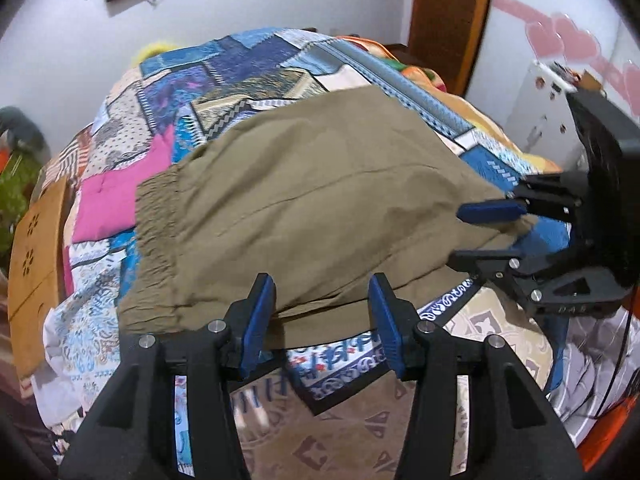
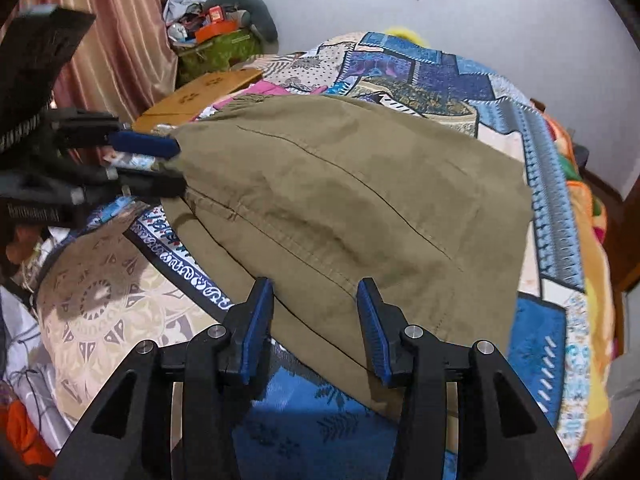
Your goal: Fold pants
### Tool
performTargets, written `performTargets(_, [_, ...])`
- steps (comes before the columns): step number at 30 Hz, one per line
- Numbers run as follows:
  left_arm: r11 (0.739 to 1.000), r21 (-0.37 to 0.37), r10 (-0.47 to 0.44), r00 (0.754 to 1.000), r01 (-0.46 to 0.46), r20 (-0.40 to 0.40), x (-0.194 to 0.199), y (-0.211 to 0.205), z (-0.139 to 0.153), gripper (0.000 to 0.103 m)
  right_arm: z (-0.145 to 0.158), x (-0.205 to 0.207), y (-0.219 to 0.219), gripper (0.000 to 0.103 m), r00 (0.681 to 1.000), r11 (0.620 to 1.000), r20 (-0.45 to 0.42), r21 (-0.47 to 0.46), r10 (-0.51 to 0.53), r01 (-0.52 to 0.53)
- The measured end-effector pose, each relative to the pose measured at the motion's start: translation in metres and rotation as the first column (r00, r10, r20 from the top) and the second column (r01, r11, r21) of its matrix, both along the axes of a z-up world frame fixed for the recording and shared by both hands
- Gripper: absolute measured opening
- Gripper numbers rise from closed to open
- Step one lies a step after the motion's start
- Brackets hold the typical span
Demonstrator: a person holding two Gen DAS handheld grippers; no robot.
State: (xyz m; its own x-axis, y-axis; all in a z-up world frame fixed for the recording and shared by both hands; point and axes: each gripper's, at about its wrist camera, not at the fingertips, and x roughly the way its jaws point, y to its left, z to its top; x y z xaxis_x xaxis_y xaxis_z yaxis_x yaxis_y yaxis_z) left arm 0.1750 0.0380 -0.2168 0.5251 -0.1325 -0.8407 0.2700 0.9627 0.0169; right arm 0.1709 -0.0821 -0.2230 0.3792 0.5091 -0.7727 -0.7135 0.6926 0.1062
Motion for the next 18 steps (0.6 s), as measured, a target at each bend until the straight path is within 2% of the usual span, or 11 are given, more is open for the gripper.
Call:
performTargets(3, [1.0, 0.004, -0.023, 1.0, 0.023, -0.003, 0.003, -0.006, -0.004, 0.052, -0.002, 0.0, -0.002, 0.038, 1.0, 1.0, -0.015, 0.021, 0.008, -0.008])
performTargets(4, [1.0, 0.002, -0.029, 1.0, 0.029, -0.009, 0.004, -0.008, -0.005, 0.055, -0.002, -0.001, -0.002, 0.035, 1.0, 1.0, -0.012, 0.03, 0.01, -0.01])
performTargets(6, [0.999, 0.01, -0.034, 0.999, 0.034, -0.012, 0.005, -0.01, -0.005, 0.056, -0.003, -0.004, -0.002, 0.029, 1.0, 0.999, 0.001, 0.035, 0.01, -0.01])
performTargets(7, [0.999, 0.012, -0.036, 0.999, 0.036, -0.011, 0.005, -0.011, -0.005, 0.056, -0.002, -0.004, -0.003, 0.022, 1.0, 0.999, 0.003, 0.039, 0.009, -0.009])
performTargets(8, [0.999, 0.012, -0.039, 0.999, 0.039, -0.007, 0.004, -0.012, -0.003, 0.056, -0.001, -0.003, -0.003, 0.007, 1.0, 0.999, -0.002, 0.049, 0.007, -0.007])
performTargets(14, [0.998, -0.034, -0.06, 0.998, 0.06, 0.028, -0.004, -0.016, 0.016, 0.056, 0.012, 0.0, -0.012, 0.003, 0.999, 0.988, -0.024, 0.144, -0.046, 0.049])
performTargets(18, [0.996, 0.021, -0.091, 0.996, 0.09, 0.017, -0.002, -0.028, 0.009, 0.055, 0.025, -0.005, -0.014, 0.003, 0.998, 0.983, -0.002, 0.174, -0.057, 0.057])
